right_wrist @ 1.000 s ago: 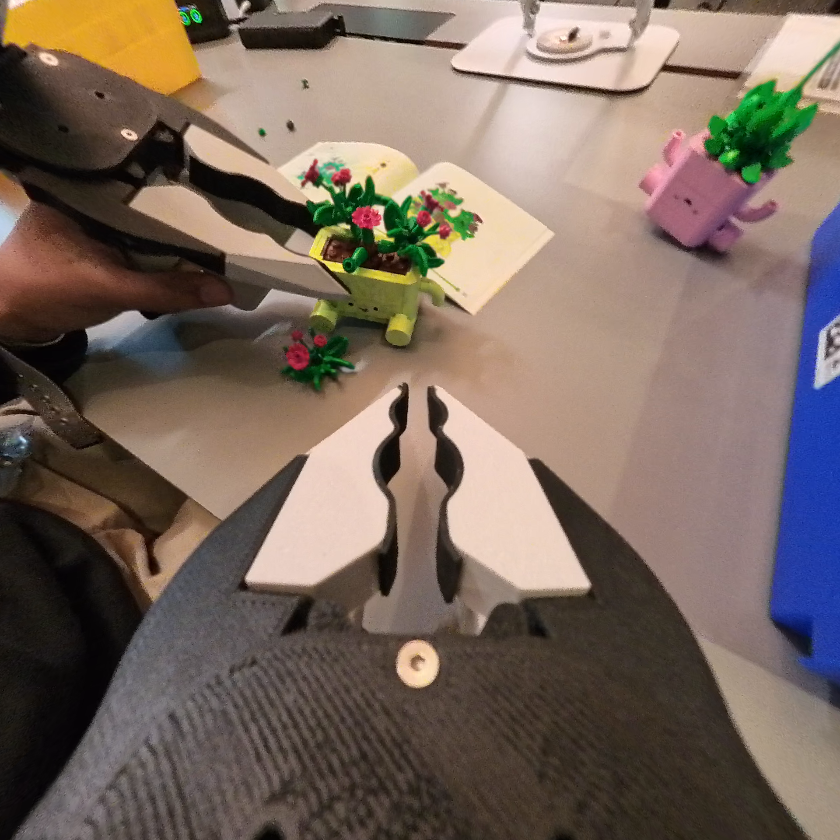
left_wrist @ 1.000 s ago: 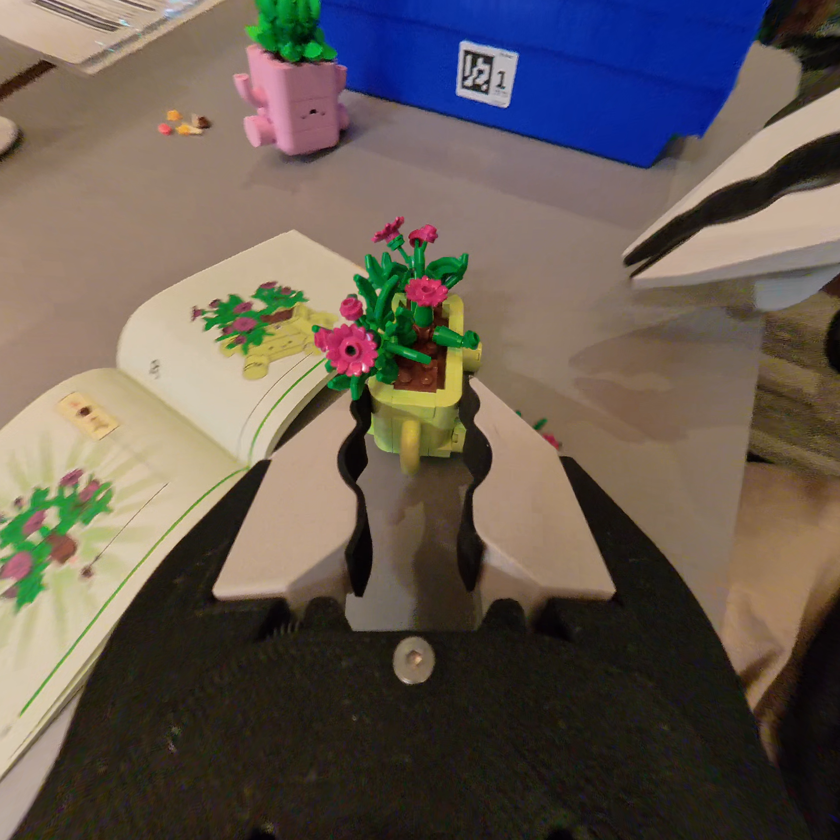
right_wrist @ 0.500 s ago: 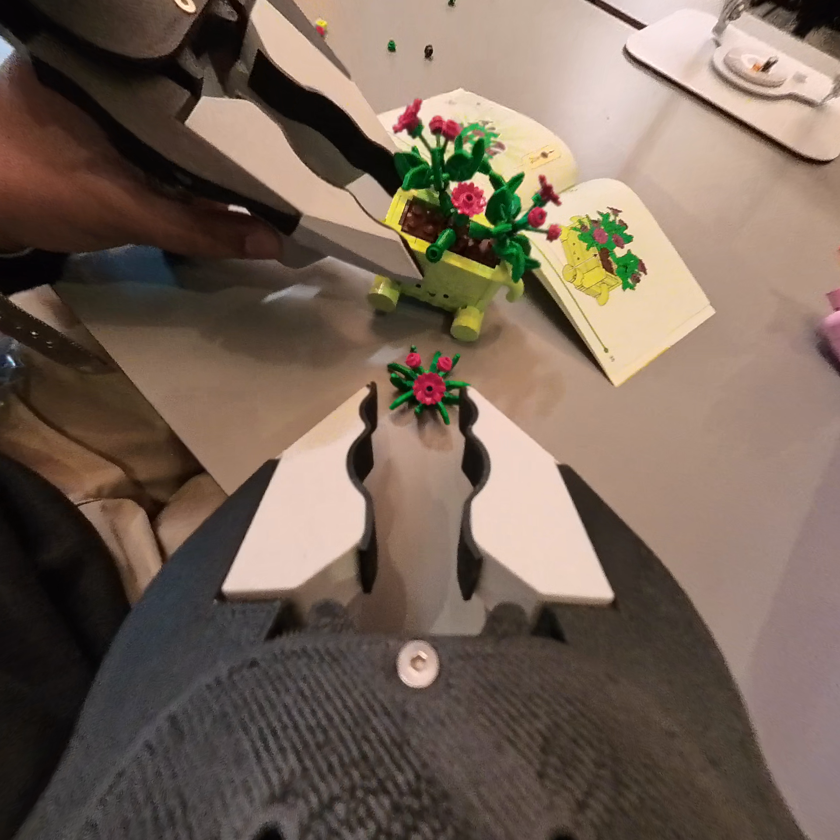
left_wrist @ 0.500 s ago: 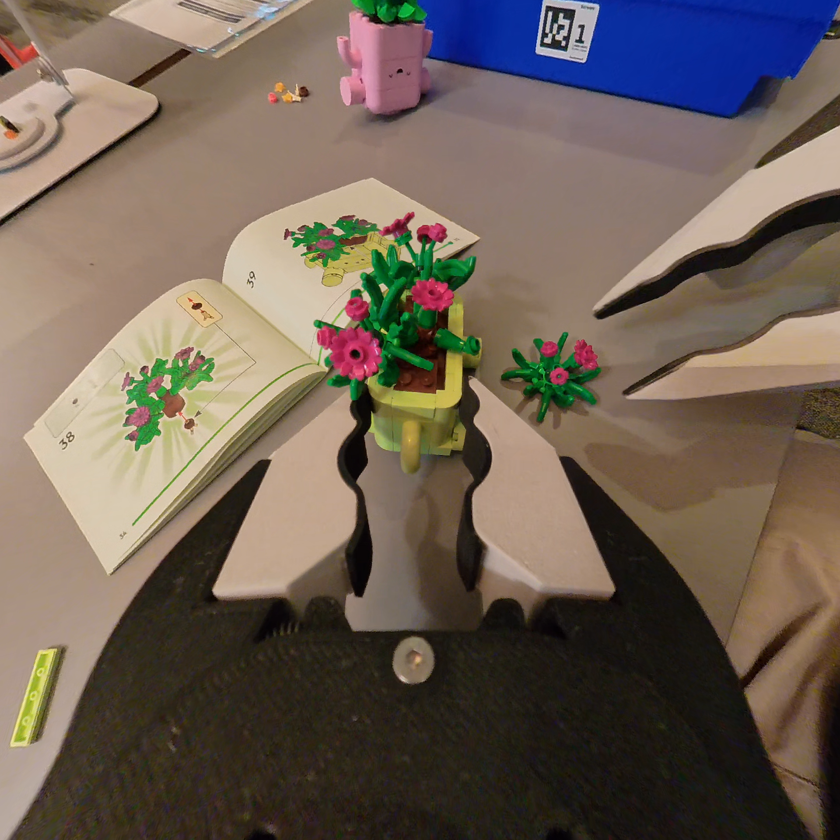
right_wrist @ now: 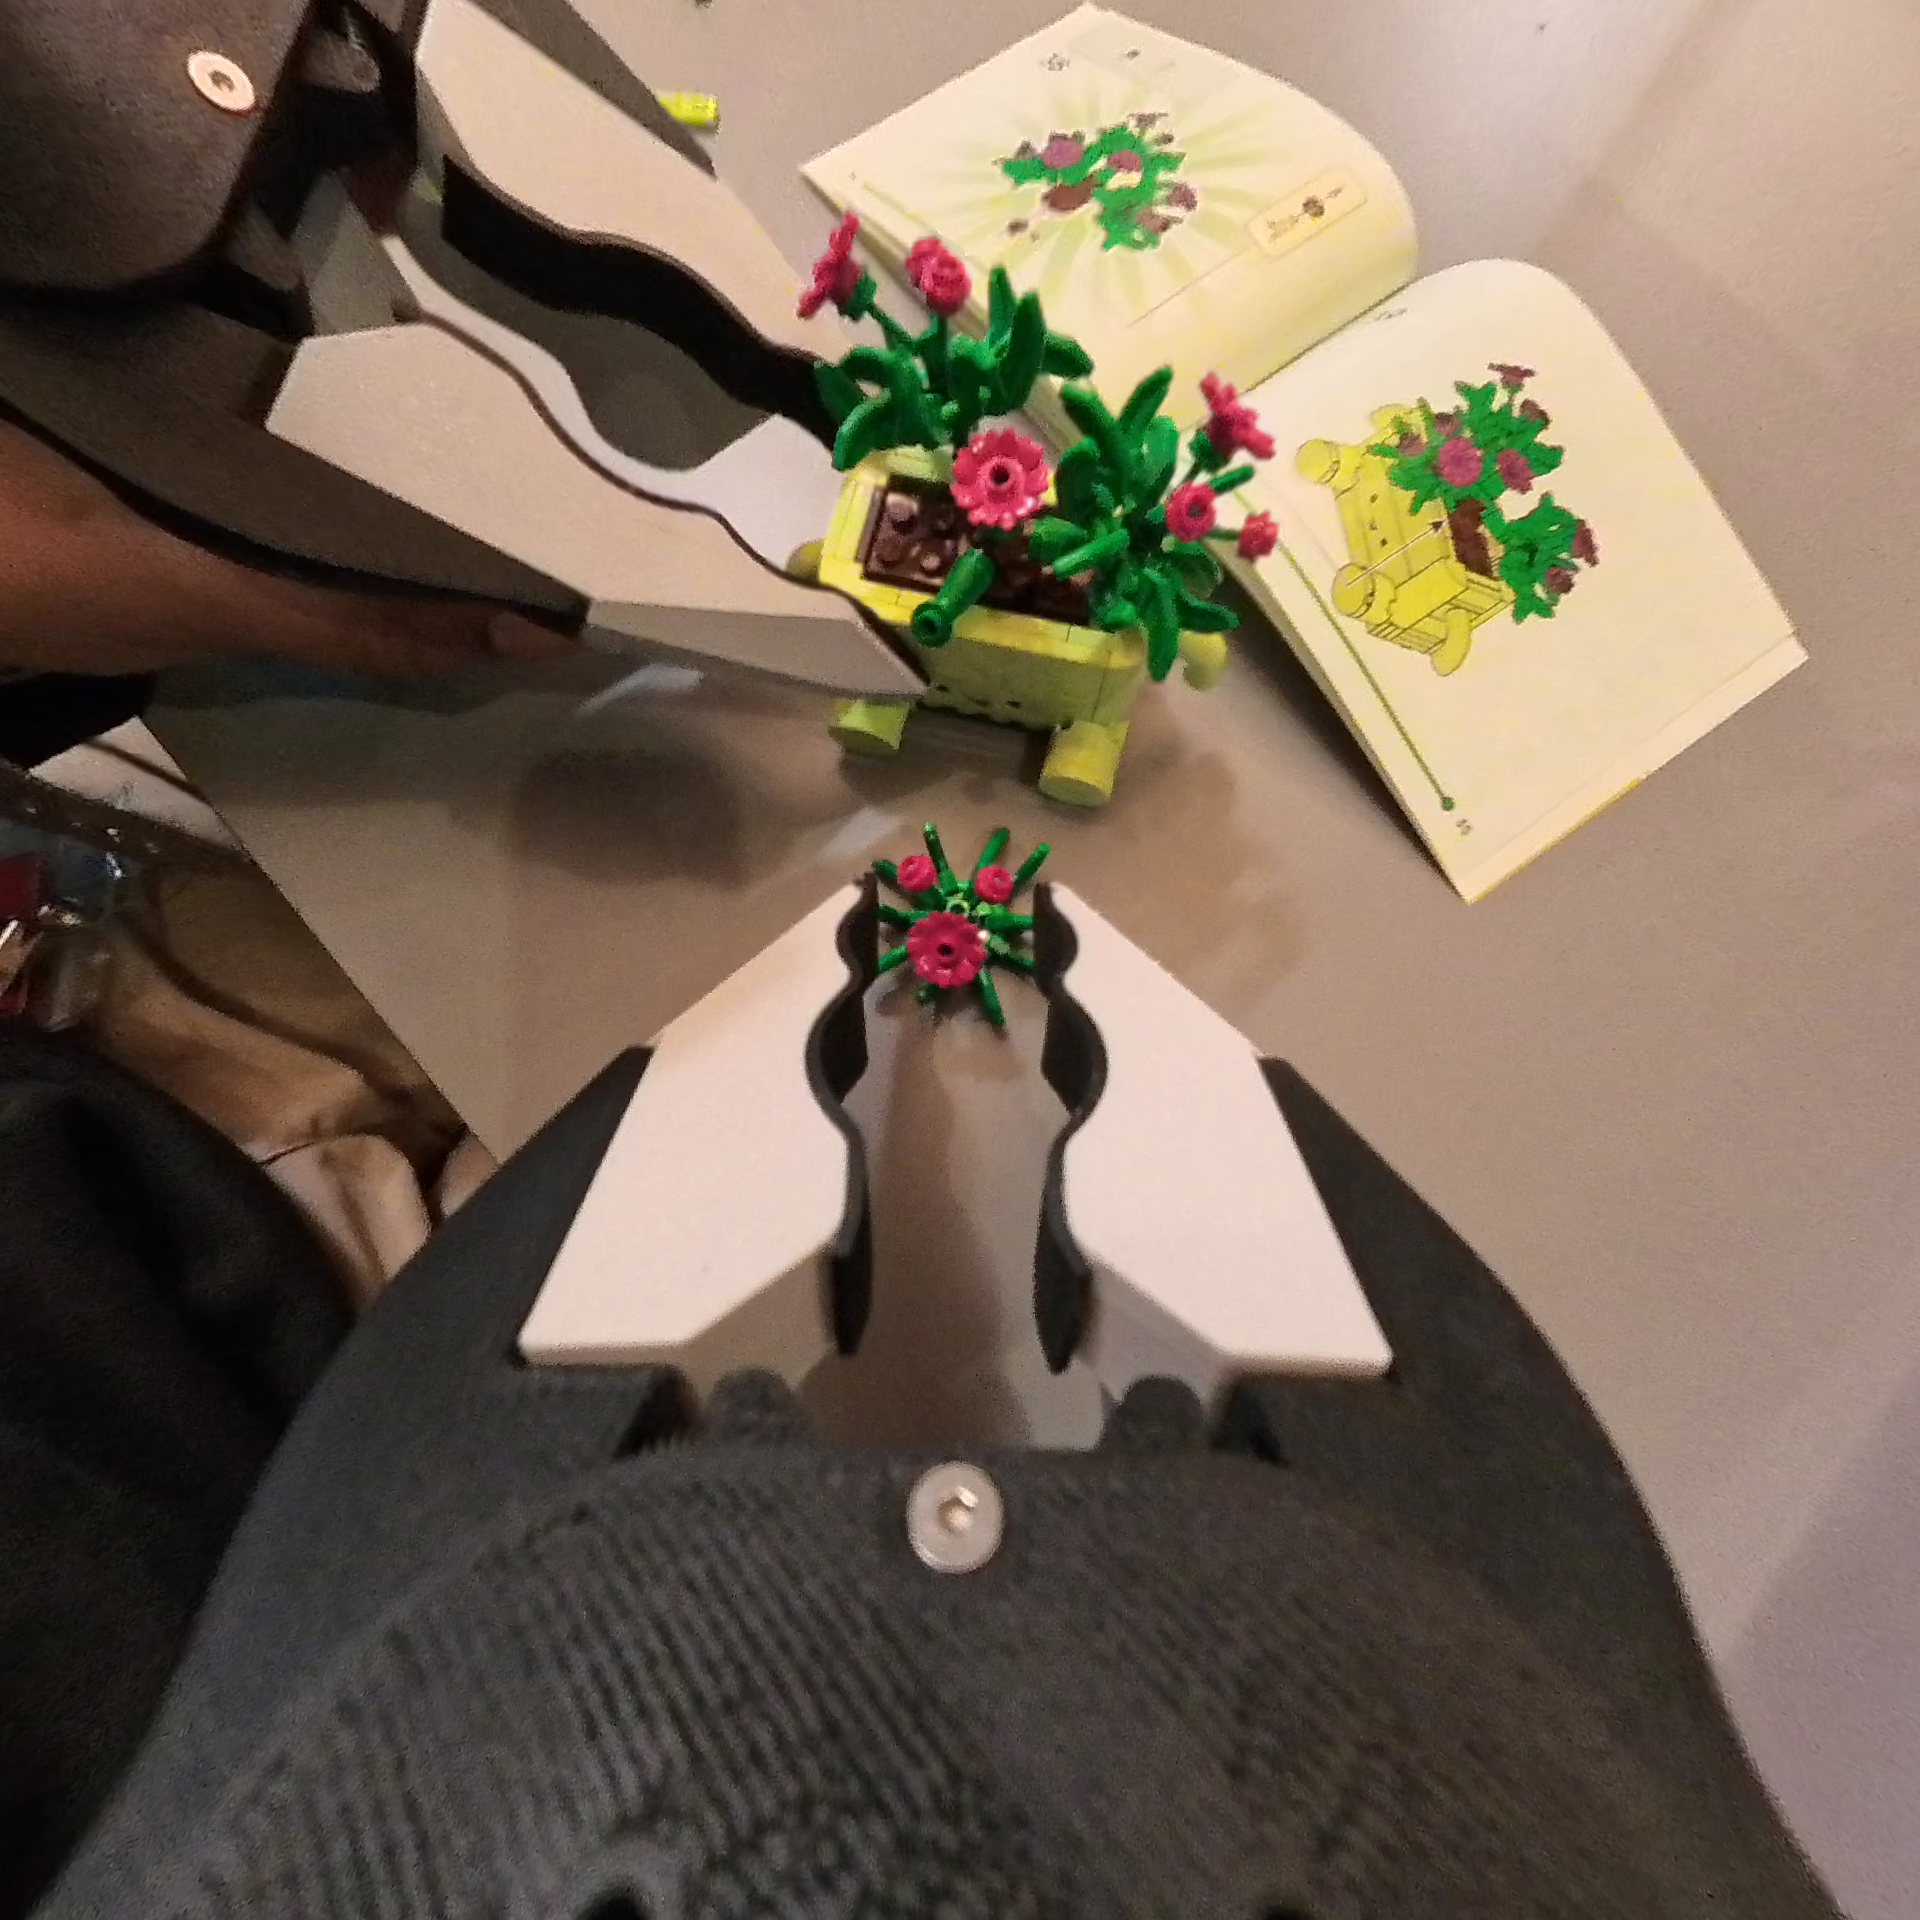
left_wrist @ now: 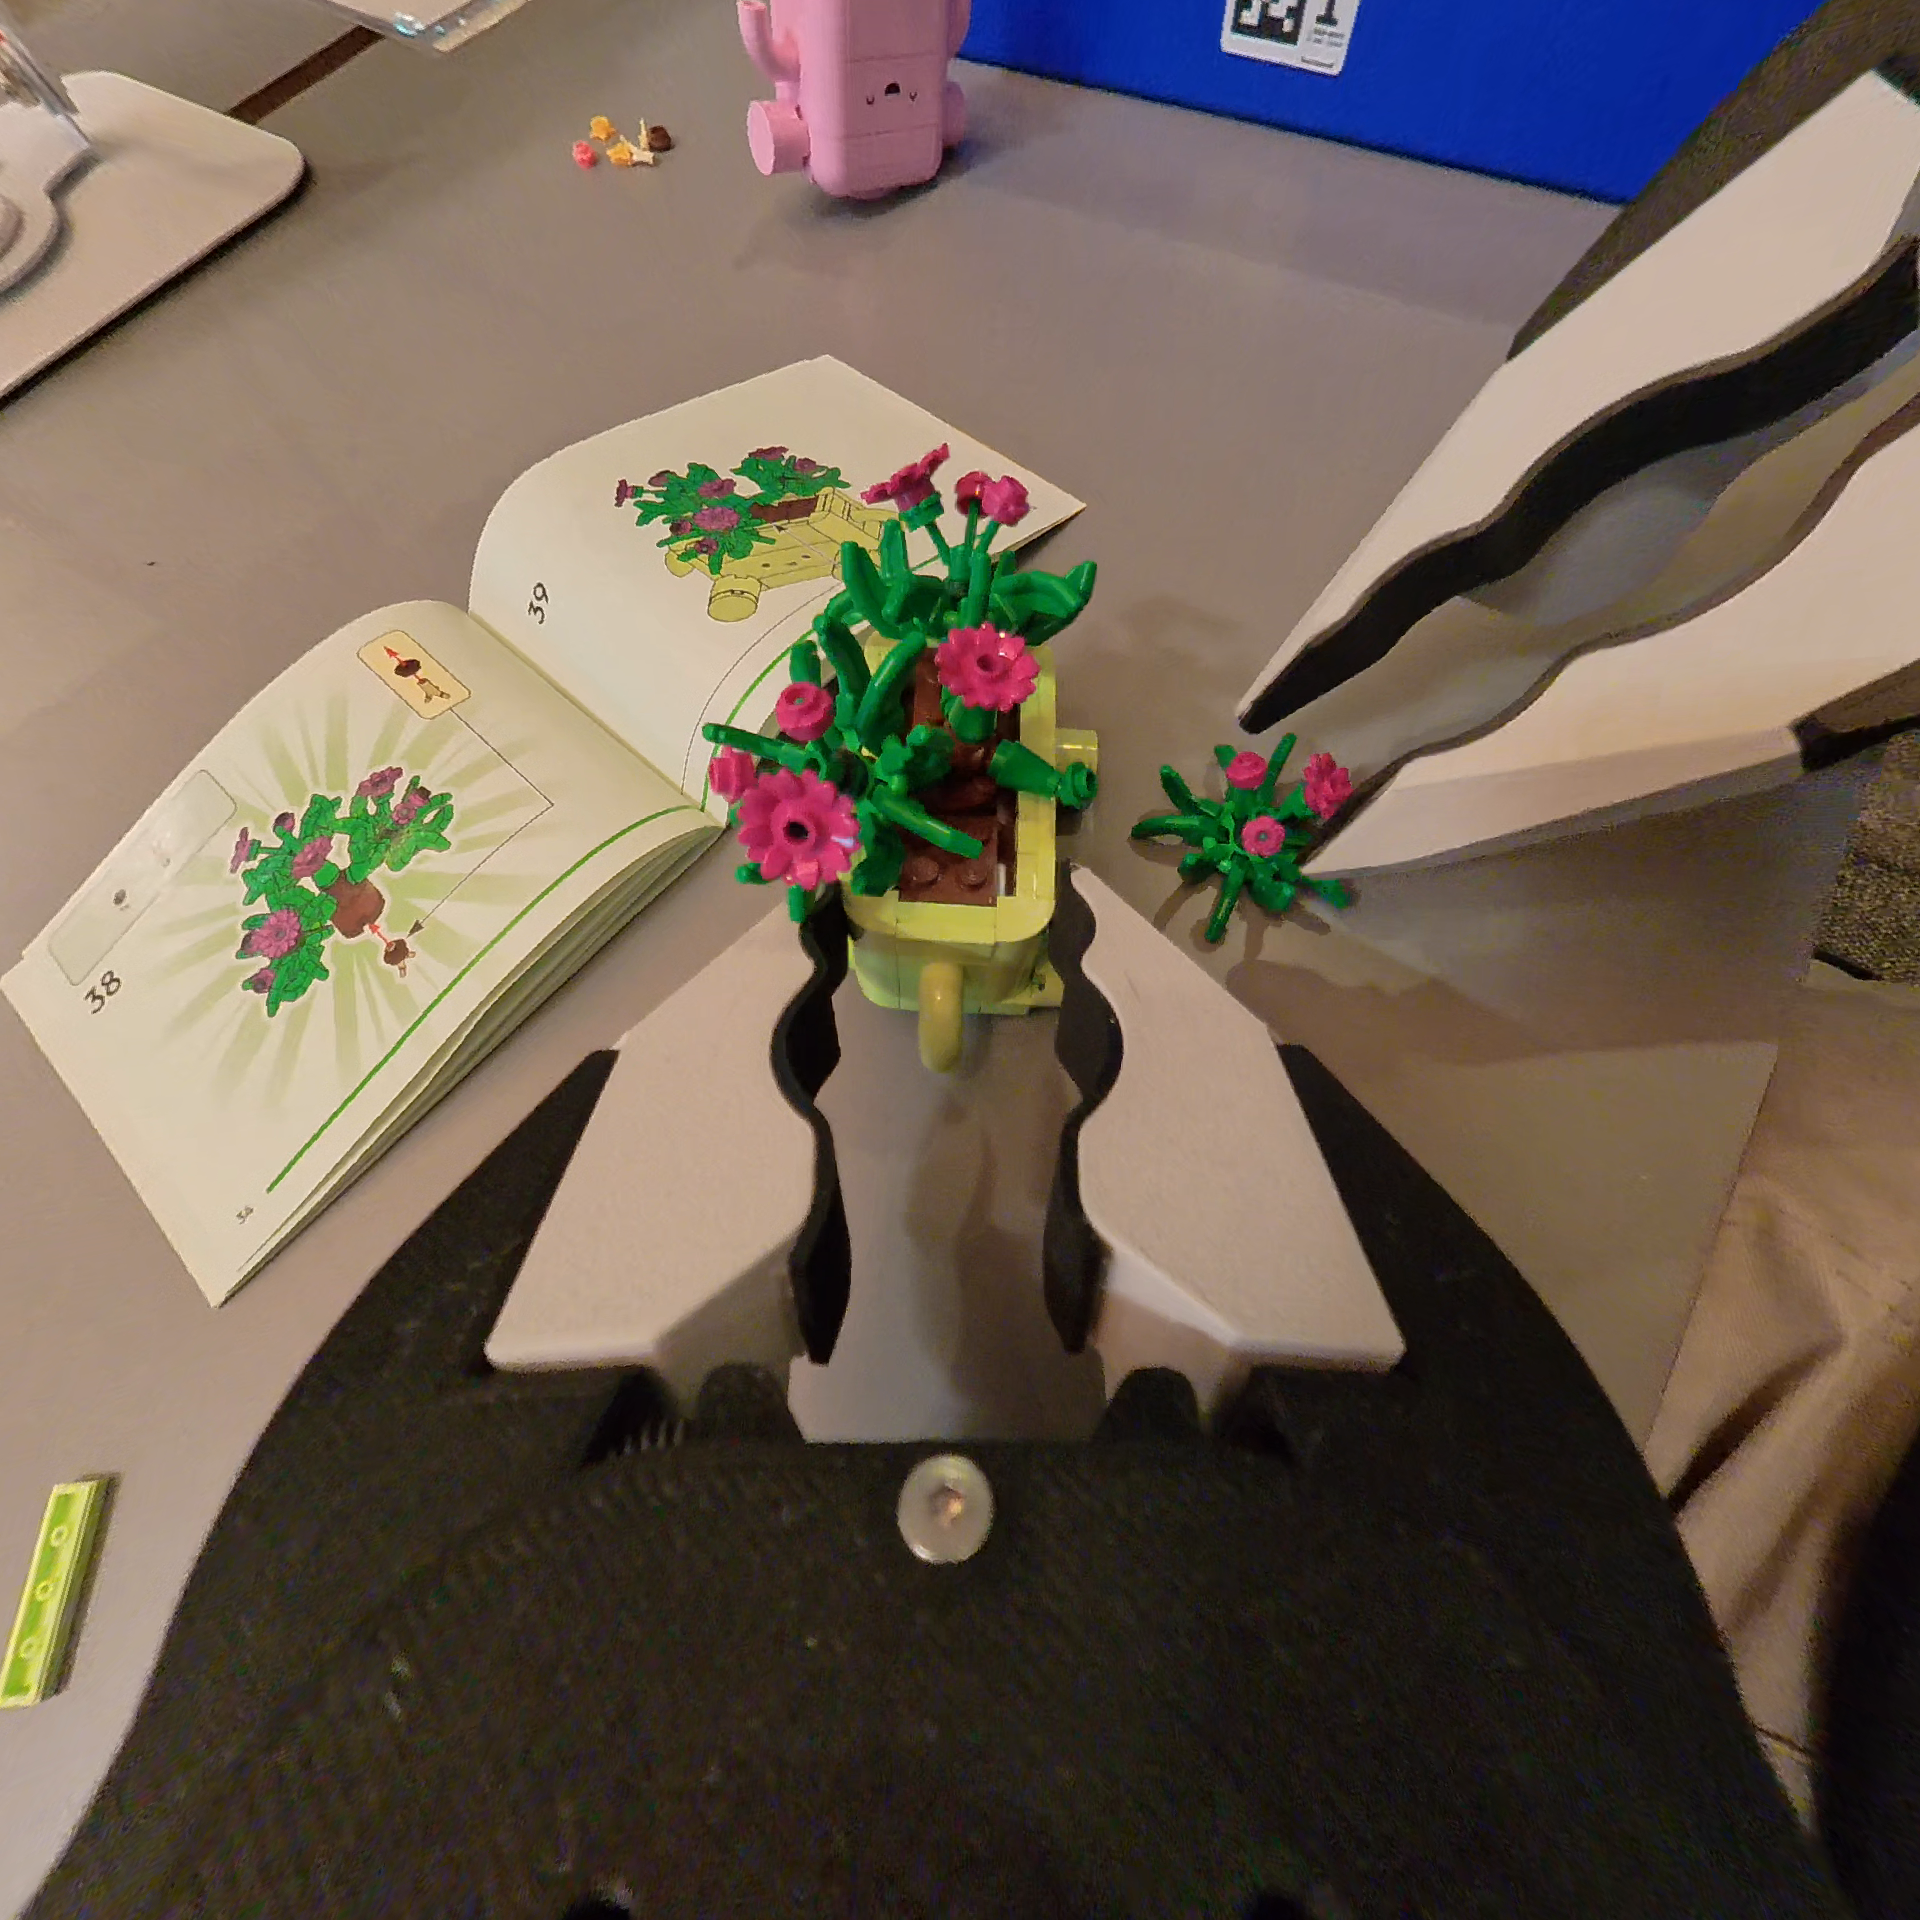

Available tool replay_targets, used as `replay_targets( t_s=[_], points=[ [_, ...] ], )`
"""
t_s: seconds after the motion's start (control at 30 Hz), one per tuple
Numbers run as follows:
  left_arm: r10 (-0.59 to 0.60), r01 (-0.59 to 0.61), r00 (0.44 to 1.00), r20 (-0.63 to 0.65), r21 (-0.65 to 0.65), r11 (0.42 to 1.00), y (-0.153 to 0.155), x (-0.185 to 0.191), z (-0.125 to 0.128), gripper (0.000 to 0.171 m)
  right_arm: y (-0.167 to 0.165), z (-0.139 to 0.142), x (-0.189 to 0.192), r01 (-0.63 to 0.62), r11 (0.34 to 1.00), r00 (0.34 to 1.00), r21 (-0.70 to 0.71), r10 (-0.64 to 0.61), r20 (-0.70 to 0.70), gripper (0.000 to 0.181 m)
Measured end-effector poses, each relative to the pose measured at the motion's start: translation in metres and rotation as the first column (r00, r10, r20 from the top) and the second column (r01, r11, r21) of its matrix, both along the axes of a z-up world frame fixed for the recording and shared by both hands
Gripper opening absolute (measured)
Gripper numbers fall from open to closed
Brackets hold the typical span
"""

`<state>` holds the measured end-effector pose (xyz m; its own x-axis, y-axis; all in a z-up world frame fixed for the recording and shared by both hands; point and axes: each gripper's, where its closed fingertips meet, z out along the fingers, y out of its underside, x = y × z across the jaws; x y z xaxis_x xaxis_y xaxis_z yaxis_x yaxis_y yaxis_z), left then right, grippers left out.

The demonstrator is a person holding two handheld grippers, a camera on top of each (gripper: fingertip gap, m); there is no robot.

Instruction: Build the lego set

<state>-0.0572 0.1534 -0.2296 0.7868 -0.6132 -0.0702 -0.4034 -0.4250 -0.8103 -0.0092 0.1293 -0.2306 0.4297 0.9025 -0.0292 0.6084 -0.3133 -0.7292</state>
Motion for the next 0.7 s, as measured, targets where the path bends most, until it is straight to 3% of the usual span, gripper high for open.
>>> replay_targets(
  t_s=[0.4,0.6,0.7],
  points=[
    [0.002,-0.001,1.0,0.022,-0.016,1.0,0.0,0.0,0.0,0.037,0.0,-0.016,0.001,-0.091,0.991,0.972,-0.102,0.11,0.208,0.015],
    [-0.002,0.003,0.999,0.044,-0.031,1.0,-0.001,0.0,0.0,0.037,0.002,-0.015,0.0,-0.092,0.992,0.974,-0.092,0.109,0.198,0.014],
    [-0.002,0.005,0.999,0.054,-0.042,0.999,-0.001,0.0,0.0,0.037,0.004,-0.008,-0.003,-0.073,0.994,0.99,-0.081,0.083,0.117,0.014]
  ],
)
